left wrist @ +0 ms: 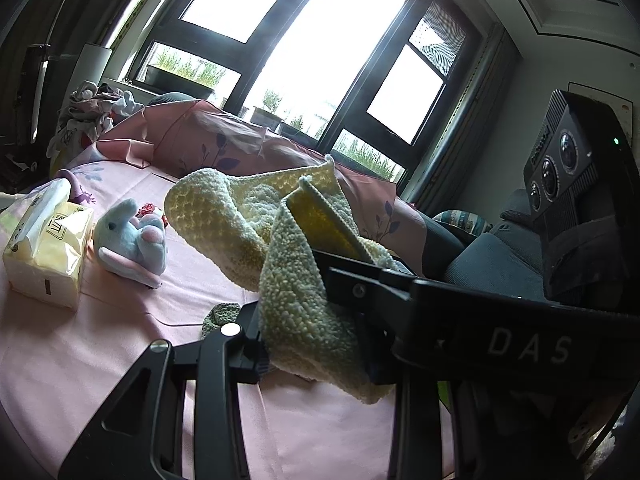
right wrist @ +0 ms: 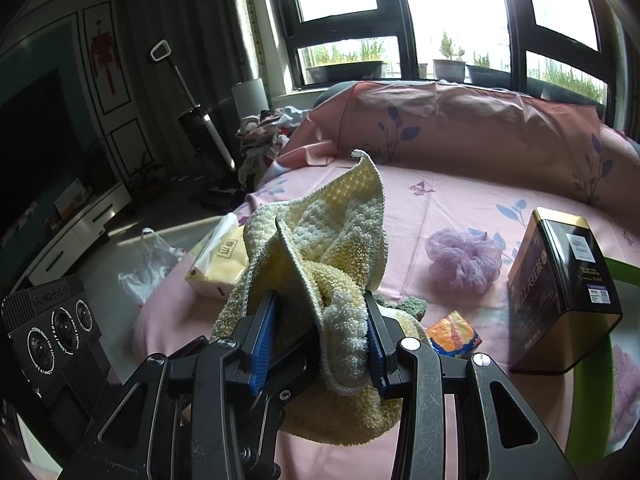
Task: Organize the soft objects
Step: 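Hold the cream towel raised in the right gripper, then carry the cream towel over the green-rimmed box with the right gripper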
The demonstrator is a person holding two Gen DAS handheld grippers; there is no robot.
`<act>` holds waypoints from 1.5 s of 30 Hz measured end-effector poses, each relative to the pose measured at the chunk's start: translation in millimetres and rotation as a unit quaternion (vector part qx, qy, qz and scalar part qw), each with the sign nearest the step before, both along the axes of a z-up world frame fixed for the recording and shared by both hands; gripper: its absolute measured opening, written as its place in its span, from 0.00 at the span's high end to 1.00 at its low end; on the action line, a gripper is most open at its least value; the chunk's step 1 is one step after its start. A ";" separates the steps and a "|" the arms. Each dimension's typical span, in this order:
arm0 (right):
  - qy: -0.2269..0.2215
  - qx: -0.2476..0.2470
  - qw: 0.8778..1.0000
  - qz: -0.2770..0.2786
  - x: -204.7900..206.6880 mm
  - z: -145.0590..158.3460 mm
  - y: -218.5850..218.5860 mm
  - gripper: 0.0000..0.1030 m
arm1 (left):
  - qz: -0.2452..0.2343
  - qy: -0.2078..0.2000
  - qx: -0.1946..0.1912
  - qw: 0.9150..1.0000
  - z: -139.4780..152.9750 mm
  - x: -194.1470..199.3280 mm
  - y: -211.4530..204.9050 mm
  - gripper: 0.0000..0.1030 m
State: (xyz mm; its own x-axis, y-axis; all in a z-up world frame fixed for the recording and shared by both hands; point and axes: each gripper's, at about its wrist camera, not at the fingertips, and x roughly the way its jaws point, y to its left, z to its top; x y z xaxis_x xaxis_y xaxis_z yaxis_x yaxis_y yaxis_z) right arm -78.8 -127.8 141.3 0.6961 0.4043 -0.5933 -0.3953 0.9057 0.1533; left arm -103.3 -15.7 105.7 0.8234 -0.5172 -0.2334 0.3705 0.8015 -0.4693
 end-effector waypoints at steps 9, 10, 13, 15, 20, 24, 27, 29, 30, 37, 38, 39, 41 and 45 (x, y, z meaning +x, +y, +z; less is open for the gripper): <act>-0.026 0.006 1.000 0.006 -9.6 11.8 -5.0 0.60 | 0.005 -0.027 0.012 1.000 15.5 -8.1 -5.7 0.69; -0.029 0.007 1.000 0.005 -10.2 13.2 -6.6 0.60 | 0.006 -0.031 0.016 0.999 18.0 -9.0 -8.0 0.69; -0.039 0.017 0.999 0.004 -12.6 19.1 -13.5 0.60 | 0.011 -0.042 0.030 0.999 26.5 -11.8 -15.1 0.69; -0.049 0.025 0.998 0.006 -15.3 24.5 -19.9 0.60 | 0.010 -0.055 0.038 0.998 32.7 -15.0 -20.8 0.69; -0.067 0.043 0.997 -0.001 -22.0 36.1 -40.5 0.60 | 0.002 -0.074 0.058 0.996 47.7 -20.3 -39.4 0.69; -0.084 0.060 0.995 -0.009 -27.7 44.0 -65.6 0.59 | -0.014 -0.085 0.070 0.994 60.1 -22.4 -61.2 0.69; -0.096 0.080 0.992 -0.024 -34.3 49.5 -90.9 0.59 | -0.027 -0.101 0.088 0.991 70.3 -23.9 -84.0 0.69; -0.106 0.087 0.990 -0.042 -38.8 52.0 -106.1 0.59 | -0.043 -0.111 0.097 0.988 75.4 -23.3 -98.8 0.69; -0.109 0.093 0.988 -0.050 -40.3 52.9 -114.4 0.59 | -0.050 -0.115 0.101 0.987 77.7 -22.6 -105.9 0.69; -0.113 0.145 0.978 -0.103 -48.4 50.4 -169.0 0.59 | -0.108 -0.125 0.126 0.978 86.9 -12.6 -152.9 0.69; -0.112 0.148 0.976 -0.112 -48.7 49.8 -174.9 0.59 | -0.116 -0.124 0.130 0.977 86.9 -10.8 -160.0 0.69; -0.111 0.149 0.975 -0.123 -49.3 48.9 -180.4 0.59 | -0.124 -0.121 0.133 0.976 86.9 -8.5 -167.2 0.69; -0.109 0.155 0.971 -0.143 -49.8 47.2 -191.6 0.59 | -0.139 -0.119 0.139 0.973 86.0 -5.4 -181.0 0.69; -0.107 0.177 0.964 -0.170 -51.4 42.5 -214.6 0.59 | -0.166 -0.121 0.153 0.967 86.2 -2.0 -203.3 0.69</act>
State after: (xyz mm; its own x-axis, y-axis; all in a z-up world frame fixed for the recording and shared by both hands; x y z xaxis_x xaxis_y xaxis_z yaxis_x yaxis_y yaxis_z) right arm -130.1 -342.4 183.8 0.9149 0.2823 -0.2885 -0.1423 0.8945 0.4239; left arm -105.2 -219.0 191.9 0.6740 -0.6995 -0.2375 0.7001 0.7074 -0.0969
